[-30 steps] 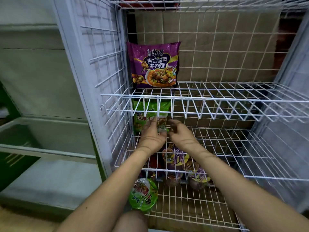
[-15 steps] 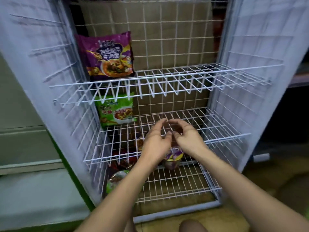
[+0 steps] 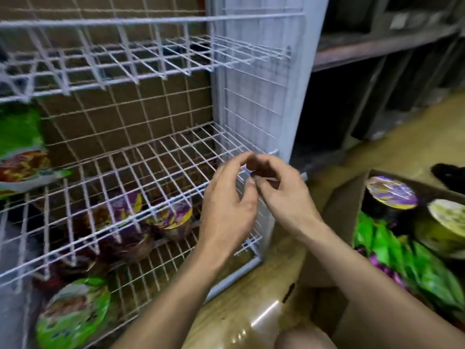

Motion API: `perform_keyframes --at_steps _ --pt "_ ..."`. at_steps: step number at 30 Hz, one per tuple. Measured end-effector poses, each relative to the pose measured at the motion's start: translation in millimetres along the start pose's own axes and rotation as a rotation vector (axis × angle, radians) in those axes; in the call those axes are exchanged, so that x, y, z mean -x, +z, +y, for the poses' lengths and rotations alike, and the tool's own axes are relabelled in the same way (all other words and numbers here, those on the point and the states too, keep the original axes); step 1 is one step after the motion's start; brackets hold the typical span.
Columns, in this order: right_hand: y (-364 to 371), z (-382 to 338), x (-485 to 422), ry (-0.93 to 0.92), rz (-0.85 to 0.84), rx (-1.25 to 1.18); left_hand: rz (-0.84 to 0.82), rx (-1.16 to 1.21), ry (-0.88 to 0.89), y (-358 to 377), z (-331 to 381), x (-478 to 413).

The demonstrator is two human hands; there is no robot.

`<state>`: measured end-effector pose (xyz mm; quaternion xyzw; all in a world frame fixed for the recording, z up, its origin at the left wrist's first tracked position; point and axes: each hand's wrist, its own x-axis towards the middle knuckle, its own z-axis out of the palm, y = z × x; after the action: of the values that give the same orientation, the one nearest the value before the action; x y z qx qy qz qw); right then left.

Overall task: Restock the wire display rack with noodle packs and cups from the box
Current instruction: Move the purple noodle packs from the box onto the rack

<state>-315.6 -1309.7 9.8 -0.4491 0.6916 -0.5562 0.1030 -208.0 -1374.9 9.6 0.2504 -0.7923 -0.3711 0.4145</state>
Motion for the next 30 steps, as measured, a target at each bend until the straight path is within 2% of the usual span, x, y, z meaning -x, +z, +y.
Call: perform_keyframes --at_steps 10,17,22,27,30 --pt "-72 75 30 0.044 0.064 0.135 -0.243 0.058 -0.006 98 -10 17" --pt "-148 126 60 0.217 0.071 0.234 -0.53 0.096 0.11 185 2 18" --pt "-189 152 70 0.295 -0.057 0.3 -0.669 0.02 0.112 225 4 34" --pt "-212 177 77 0.542 -0.192 0.254 -0.756 -0.077 0.108 251 7 51" --pt "-221 188 84 0.604 -0.229 0.268 -0.802 -0.133 0.111 261 9 63"
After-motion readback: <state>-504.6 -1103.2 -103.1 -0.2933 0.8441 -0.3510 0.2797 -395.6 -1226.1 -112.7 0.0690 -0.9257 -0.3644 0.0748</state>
